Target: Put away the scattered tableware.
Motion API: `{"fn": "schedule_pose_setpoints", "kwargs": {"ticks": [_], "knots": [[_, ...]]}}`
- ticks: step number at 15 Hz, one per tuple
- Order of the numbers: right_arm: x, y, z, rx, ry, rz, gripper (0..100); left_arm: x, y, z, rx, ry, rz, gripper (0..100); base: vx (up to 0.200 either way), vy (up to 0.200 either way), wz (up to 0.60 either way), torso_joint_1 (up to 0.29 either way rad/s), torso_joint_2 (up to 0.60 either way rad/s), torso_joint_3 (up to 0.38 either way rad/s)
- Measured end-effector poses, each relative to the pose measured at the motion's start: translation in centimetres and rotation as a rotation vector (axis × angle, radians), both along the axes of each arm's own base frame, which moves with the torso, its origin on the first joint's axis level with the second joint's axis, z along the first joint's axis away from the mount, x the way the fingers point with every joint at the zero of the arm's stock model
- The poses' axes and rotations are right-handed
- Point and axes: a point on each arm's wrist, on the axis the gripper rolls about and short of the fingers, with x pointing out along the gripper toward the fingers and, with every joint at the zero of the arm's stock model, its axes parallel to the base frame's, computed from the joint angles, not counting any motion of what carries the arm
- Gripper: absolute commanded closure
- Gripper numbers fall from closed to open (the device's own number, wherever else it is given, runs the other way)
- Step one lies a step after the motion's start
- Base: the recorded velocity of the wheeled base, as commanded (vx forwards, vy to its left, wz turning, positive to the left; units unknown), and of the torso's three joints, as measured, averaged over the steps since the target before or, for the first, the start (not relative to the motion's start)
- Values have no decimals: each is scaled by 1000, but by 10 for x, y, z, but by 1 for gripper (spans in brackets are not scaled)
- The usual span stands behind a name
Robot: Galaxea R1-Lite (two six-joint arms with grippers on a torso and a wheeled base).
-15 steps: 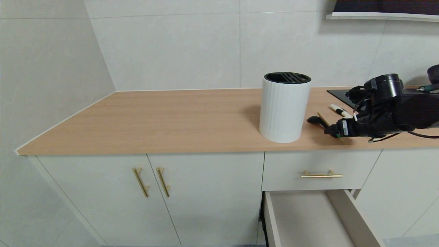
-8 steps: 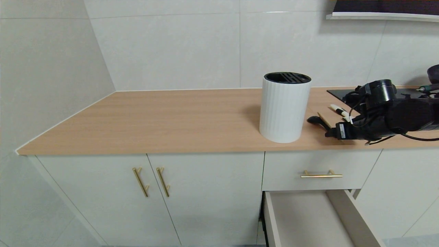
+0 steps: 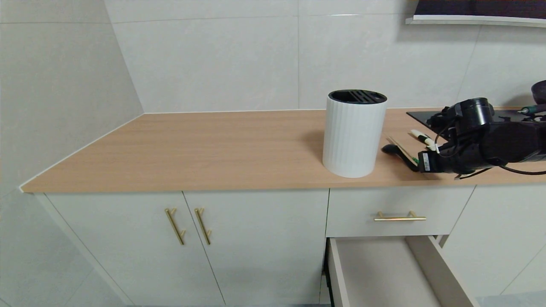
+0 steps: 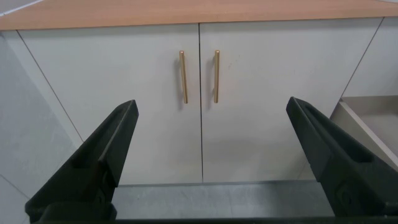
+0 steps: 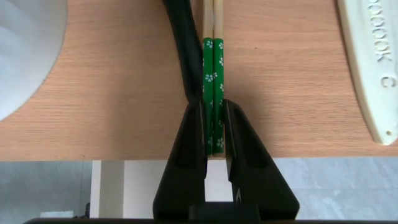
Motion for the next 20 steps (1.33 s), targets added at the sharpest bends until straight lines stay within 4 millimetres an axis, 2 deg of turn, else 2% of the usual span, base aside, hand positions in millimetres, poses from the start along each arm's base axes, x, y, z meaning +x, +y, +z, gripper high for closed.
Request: {"fn": "schedule_pose_setpoints", "kwargs": {"ticks": [3, 6, 9, 10, 13, 14, 16, 17, 20], "knots": [[-10, -1, 13, 23, -28, -16, 100, 0, 0, 0, 0, 0, 0, 0, 0, 0, 0, 0, 0, 0], [-38, -2, 34, 49, -67, -19, 100, 0, 0, 0, 0, 0, 0, 0, 0, 0, 0, 0, 0, 0], [-95, -4, 60, 76, -98, 17, 100, 0, 0, 0, 0, 0, 0, 0, 0, 0, 0, 0, 0, 0], [-120, -5, 67, 95, -75, 45, 100, 0, 0, 0, 0, 0, 0, 0, 0, 0, 0, 0, 0, 0], [-194, -5, 77, 236, 50, 237, 100, 0, 0, 0, 0, 0, 0, 0, 0, 0, 0, 0, 0, 0], [-211, -5, 75, 258, 63, 279, 100, 0, 0, 0, 0, 0, 0, 0, 0, 0, 0, 0, 0, 0], [-228, -6, 65, 245, 92, 314, 100, 0, 0, 0, 0, 0, 0, 0, 0, 0, 0, 0, 0, 0], [-230, -7, 59, 234, 109, 326, 100, 0, 0, 0, 0, 0, 0, 0, 0, 0, 0, 0, 0, 0], [-224, -6, 43, 225, 152, 333, 100, 0, 0, 0, 0, 0, 0, 0, 0, 0, 0, 0, 0, 0]]}}
